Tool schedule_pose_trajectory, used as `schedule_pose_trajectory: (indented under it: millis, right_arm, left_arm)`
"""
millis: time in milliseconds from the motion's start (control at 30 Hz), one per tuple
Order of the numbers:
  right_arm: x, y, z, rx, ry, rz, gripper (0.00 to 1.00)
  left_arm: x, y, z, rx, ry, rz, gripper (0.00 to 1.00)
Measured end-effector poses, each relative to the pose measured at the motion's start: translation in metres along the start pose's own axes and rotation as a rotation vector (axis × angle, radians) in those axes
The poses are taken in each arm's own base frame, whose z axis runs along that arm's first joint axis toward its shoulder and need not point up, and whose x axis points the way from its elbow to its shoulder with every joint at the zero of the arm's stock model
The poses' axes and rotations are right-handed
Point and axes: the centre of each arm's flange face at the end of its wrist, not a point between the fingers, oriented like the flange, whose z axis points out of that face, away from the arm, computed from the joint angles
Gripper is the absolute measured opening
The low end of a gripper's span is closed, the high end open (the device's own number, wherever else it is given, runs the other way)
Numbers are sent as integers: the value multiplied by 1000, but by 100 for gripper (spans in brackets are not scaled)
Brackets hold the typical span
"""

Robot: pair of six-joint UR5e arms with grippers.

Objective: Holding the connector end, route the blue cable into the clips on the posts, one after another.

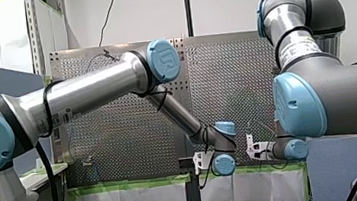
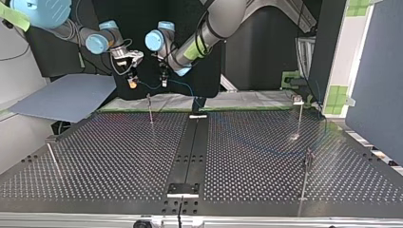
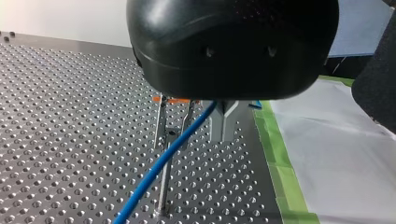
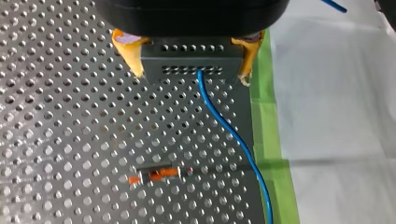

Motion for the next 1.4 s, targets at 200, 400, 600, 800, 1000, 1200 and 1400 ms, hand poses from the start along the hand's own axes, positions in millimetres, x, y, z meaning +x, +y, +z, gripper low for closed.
schedule_pose_trajectory:
  millis: [200, 400, 600, 800, 1000, 1200, 1400]
  right_arm:
    - [7, 18, 3, -23, 10, 1, 0]
    - [14, 33, 8, -39, 21, 8, 0]
    - [20, 39, 13, -35, 14, 14, 0]
    - [25, 42, 18, -26, 11, 5, 0]
    - [29, 45, 21, -25, 8, 1, 0]
    - [37, 54, 27, -33, 8, 8, 0]
    - [44, 61, 33, -38, 10, 10, 0]
  left_arm:
    - [1, -4, 7, 0, -4, -7, 0]
    - [1, -5, 11, -2, -7, -11, 0]
    - [0, -3, 15, -1, -8, -13, 0]
    - [-4, -8, 21, 5, -18, -22, 0]
    - [-6, -17, 26, 10, -21, -24, 0]
    - [-5, -20, 33, 18, -20, -23, 0]
    - [-5, -27, 38, 38, -32, -29, 0]
